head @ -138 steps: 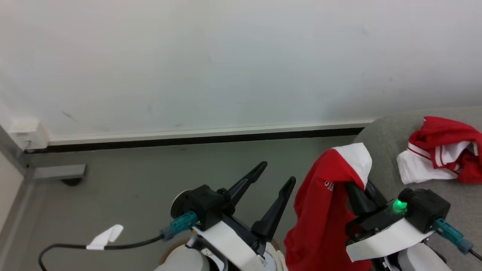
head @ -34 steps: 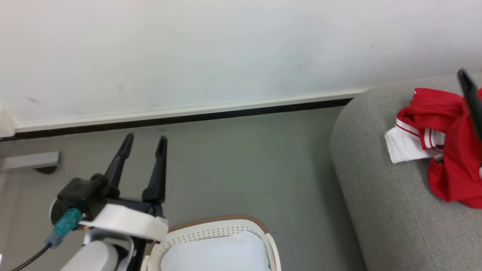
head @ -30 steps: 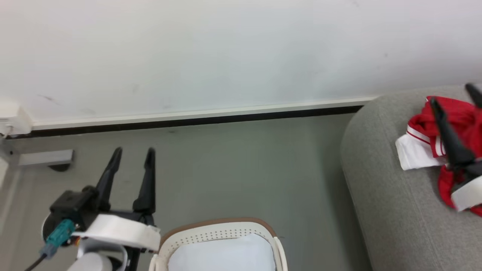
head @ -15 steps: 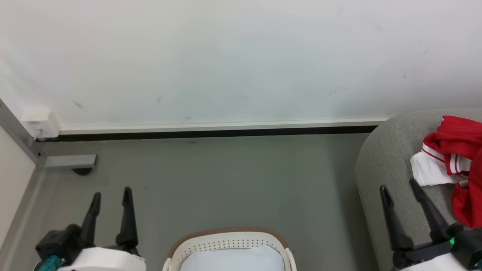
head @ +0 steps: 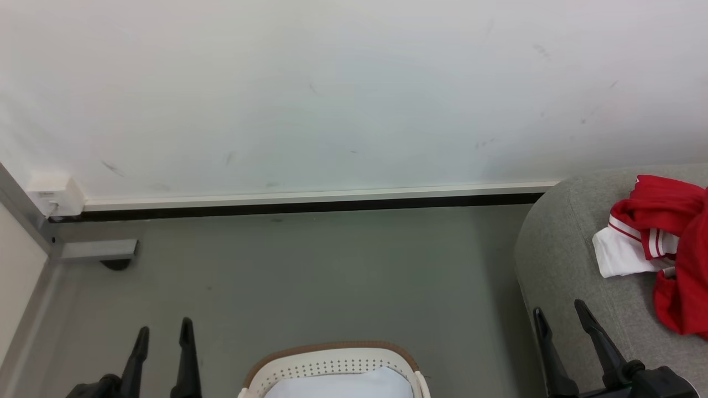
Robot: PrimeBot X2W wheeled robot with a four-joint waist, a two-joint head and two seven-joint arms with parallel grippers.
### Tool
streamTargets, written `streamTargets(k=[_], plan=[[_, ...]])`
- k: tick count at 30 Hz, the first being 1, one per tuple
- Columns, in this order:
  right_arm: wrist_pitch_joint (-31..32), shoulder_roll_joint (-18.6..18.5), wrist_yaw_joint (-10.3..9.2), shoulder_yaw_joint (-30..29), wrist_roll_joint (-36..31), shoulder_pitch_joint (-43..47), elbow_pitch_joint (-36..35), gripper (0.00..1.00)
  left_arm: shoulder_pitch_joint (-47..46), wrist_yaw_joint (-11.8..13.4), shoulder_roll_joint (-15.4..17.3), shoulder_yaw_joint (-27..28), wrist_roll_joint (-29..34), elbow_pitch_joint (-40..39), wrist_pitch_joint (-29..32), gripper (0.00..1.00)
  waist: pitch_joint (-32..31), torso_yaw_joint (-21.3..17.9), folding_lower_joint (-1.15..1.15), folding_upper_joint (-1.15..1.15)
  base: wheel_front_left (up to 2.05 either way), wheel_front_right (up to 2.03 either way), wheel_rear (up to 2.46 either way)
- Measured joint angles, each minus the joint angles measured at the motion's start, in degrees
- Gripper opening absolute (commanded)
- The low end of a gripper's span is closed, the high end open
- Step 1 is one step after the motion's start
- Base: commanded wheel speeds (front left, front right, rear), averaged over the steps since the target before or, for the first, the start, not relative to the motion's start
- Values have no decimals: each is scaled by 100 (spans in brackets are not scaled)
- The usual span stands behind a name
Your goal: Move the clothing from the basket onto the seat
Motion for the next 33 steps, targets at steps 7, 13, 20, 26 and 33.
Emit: streamTargets(k=[7, 13, 20, 26, 33], plan=[[-5, 41, 0, -10, -55, -5, -70, 100, 18, -246, -221, 288, 346, 243, 0, 100, -4, 1, 1, 0, 0, 0, 0], [-7, 87, 0, -3, -53, -21, -81, 100, 11, -426, -380, 480, 567, 364, 0, 100, 3, 2, 0, 0, 0, 0, 0], [-7, 120, 0, 9, -46, -46, -98, 100, -7, -628, -526, 646, 726, 469, 0, 100, 11, 2, 1, 0, 0, 0, 0], [-7, 145, 0, 47, -3, -46, -76, 100, -19, -756, -600, 789, 804, 561, 0, 100, 14, -26, 1, 0, 0, 0, 0], [-7, 154, 0, 64, 11, -99, -54, 100, -32, -846, -697, 884, 953, 616, 0, 100, 11, -93, 1, 0, 0, 0, 0]])
